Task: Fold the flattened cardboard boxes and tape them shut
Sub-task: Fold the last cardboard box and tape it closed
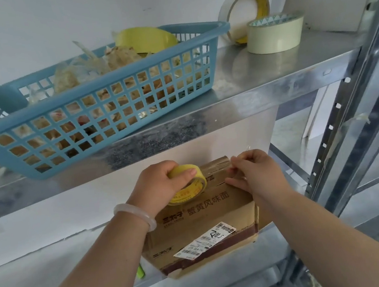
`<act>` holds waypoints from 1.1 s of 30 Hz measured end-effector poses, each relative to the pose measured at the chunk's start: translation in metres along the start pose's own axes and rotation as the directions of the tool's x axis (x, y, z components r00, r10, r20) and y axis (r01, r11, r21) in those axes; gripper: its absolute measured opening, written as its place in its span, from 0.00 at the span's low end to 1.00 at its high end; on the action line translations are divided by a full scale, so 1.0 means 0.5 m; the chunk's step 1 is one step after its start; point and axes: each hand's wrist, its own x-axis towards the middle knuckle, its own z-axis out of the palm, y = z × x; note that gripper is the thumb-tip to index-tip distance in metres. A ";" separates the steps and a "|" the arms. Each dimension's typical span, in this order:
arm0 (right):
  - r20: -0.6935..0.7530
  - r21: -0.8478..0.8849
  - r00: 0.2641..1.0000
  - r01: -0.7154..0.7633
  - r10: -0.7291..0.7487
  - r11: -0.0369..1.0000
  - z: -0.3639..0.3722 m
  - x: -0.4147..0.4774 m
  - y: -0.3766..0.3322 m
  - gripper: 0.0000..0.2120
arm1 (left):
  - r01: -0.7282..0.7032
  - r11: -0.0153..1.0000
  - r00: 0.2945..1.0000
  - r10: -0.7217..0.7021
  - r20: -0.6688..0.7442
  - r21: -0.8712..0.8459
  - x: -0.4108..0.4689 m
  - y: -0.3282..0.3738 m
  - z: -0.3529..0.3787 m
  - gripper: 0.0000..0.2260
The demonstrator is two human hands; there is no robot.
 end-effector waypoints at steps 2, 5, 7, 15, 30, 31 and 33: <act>-0.012 0.032 0.999 0.040 -0.040 0.999 -0.014 0.007 -0.016 0.05 | 0.002 0.999 0.999 -0.003 0.034 0.034 0.007 0.016 0.000 0.25; -0.076 0.110 0.983 0.175 -0.167 0.978 -0.036 0.018 -0.033 0.07 | 0.000 0.994 0.998 -0.006 0.060 0.107 0.021 0.038 0.010 0.28; -0.111 0.163 0.985 0.146 -0.129 0.976 -0.042 0.022 -0.023 0.05 | 0.006 0.990 0.998 -0.015 0.064 0.141 0.029 0.046 0.018 0.29; -0.102 0.247 0.989 -0.080 0.108 0.966 -0.061 0.046 0.007 0.03 | 0.086 0.983 0.991 -0.069 0.111 -0.160 -0.006 0.017 0.008 0.21; -0.118 0.241 0.975 -0.155 0.188 0.958 -0.118 0.067 0.047 0.02 | -0.018 0.996 0.999 0.015 -0.029 -0.093 0.001 0.032 0.033 0.15; -0.105 0.219 0.968 -0.201 0.228 0.955 -0.113 0.067 0.065 0.02 | -0.016 0.994 0.999 0.012 -0.040 -0.104 0.000 0.032 0.034 0.15; -0.071 0.200 0.956 -0.265 0.284 0.943 -0.102 0.069 0.097 0.02 | -0.010 0.995 0.998 0.004 -0.056 -0.104 -0.003 0.027 0.035 0.15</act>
